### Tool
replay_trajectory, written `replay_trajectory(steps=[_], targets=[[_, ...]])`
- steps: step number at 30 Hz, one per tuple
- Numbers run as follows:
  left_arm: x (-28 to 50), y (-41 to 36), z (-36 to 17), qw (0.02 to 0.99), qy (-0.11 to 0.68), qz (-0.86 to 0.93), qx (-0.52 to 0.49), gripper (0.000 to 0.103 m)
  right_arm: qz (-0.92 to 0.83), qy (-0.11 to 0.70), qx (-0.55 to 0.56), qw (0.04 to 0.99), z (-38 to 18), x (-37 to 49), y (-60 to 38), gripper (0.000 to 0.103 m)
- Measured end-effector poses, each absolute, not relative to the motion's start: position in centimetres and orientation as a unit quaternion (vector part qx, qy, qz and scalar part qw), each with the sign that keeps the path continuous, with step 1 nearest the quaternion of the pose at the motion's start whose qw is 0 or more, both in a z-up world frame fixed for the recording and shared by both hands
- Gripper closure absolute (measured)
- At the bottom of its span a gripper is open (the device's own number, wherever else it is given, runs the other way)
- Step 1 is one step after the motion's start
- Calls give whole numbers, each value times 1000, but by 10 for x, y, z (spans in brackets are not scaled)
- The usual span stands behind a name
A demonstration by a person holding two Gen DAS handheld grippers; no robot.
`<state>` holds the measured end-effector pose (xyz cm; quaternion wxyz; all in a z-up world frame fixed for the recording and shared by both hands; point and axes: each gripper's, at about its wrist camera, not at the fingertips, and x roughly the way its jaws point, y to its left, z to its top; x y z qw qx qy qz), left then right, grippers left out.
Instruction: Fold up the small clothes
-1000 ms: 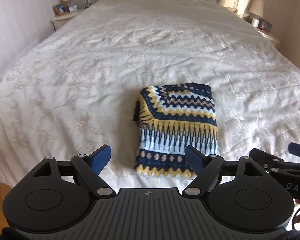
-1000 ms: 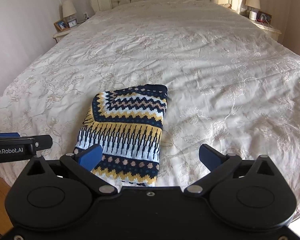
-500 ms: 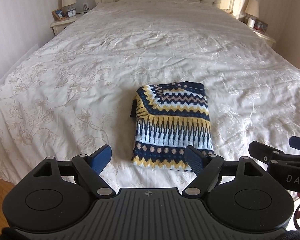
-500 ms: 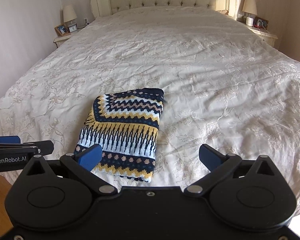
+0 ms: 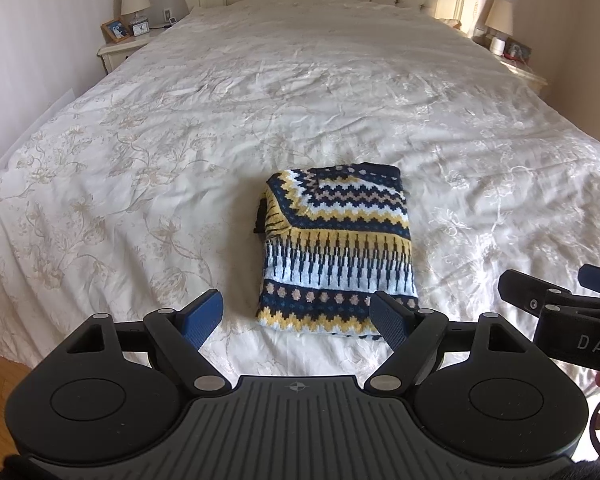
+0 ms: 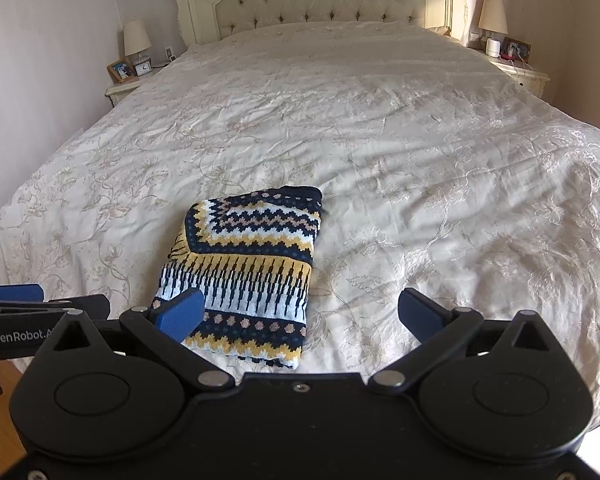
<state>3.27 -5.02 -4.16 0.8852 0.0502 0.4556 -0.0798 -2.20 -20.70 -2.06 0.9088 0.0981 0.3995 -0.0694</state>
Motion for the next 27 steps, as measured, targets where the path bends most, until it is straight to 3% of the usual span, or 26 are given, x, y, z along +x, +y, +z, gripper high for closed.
replay_trajectory(steps=[27], targets=[[33, -53, -43, 884, 457, -87, 49, 23, -72, 399, 104, 908, -20, -24, -208, 1]])
